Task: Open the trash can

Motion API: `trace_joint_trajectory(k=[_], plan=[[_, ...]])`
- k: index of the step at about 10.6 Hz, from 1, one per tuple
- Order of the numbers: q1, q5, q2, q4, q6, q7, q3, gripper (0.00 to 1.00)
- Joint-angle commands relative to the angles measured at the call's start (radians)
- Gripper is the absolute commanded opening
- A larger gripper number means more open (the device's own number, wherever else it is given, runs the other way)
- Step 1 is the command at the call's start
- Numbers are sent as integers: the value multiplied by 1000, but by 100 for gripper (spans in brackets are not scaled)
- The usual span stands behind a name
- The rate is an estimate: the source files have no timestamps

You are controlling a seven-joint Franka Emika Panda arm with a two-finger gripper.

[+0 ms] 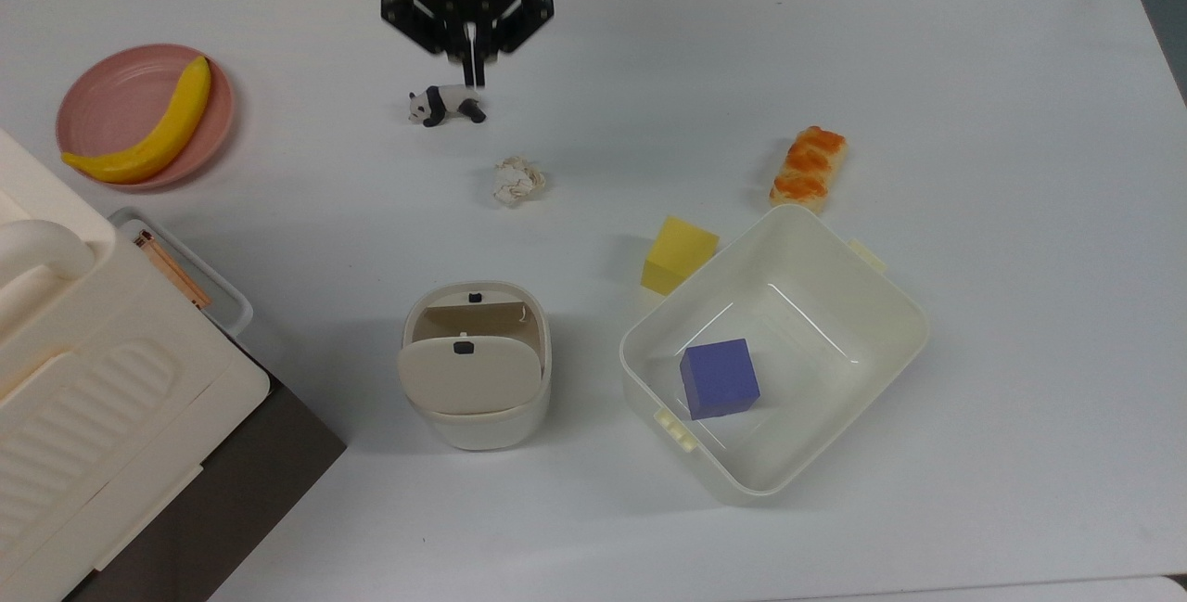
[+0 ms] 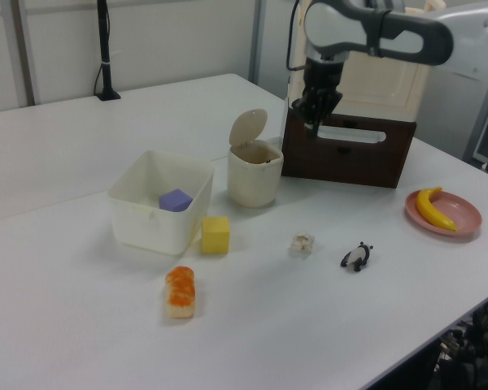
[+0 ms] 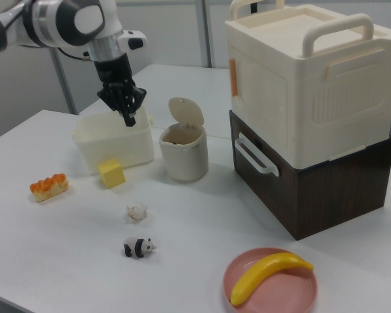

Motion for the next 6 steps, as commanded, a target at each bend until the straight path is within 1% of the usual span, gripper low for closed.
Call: trace_joint_trajectory(k=[1, 2, 3, 4, 6], plan=[[9, -13, -66, -50, -104, -7, -4, 41], [6, -13, -68, -46, -106, -7, -4, 76], [4, -15, -68, -43, -109, -4, -7, 100], [3, -16, -68, -41, -117, 12, -9, 100], [4, -67, -68, -41, -135, 19, -9, 100]])
